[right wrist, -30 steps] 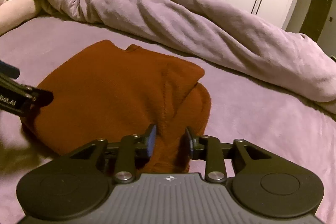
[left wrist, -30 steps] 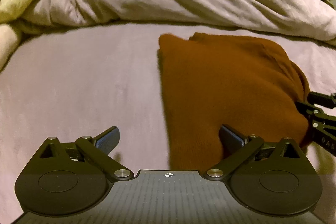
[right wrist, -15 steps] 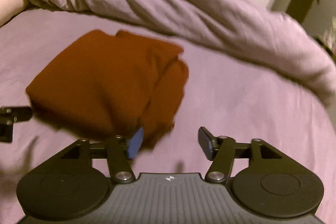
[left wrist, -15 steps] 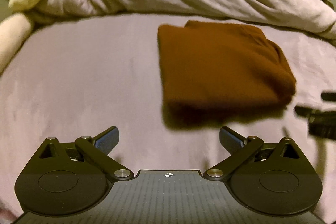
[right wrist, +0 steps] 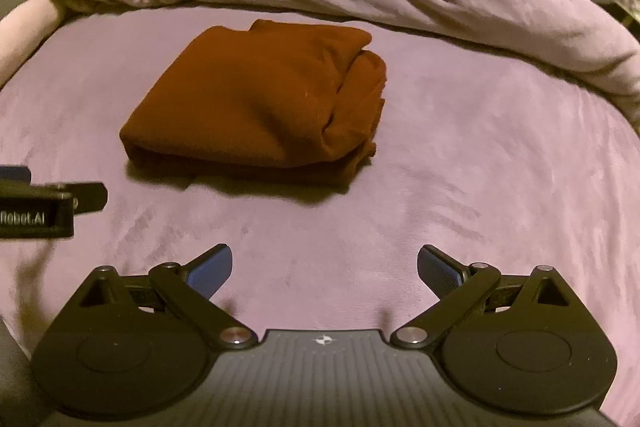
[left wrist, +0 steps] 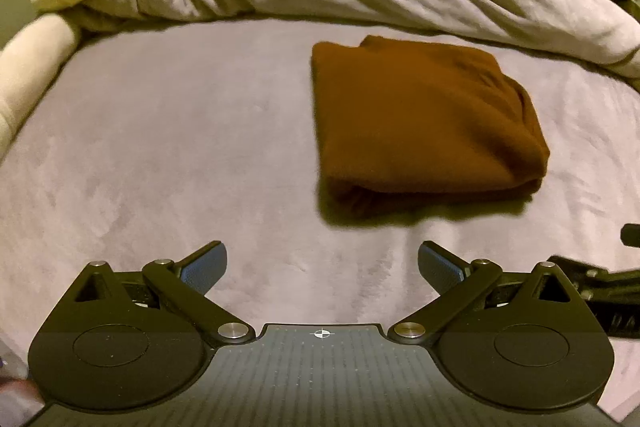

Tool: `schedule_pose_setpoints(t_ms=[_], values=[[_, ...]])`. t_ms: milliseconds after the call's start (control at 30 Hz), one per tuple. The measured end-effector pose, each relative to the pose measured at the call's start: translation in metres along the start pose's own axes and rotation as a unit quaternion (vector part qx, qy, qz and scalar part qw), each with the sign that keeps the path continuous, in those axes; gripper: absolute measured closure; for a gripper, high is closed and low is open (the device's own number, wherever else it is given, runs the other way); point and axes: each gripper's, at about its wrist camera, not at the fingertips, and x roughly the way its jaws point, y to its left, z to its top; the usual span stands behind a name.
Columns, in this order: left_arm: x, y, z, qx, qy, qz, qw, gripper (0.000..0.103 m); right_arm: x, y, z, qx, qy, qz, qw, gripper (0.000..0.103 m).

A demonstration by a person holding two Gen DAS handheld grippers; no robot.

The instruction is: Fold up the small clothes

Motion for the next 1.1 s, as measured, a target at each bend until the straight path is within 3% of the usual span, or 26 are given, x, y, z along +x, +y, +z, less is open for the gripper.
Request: schedule_pose_setpoints(t_ms=[167, 567, 1100], values=[[-0.005, 0.001, -0.001, 0.002, 0.007, -0.005, 1.0, 0.0, -0.002, -0.004, 0.01, 0.038, 0.019, 0.004, 0.999, 0.004], [-0.01, 0.008, -0.001, -0.018, 0.012, -0.021, 0.9995, 0.0, -0.011, 0.006, 0.013, 0.027, 0.01, -0.009, 1.0, 0.004], [-0.012, -0.001, -0.004, -0.003, 0.02, -0.028, 0.9994, 0.0, -0.014, 0.005, 0.009, 0.032, 0.013, -0.014, 0.999, 0.004]])
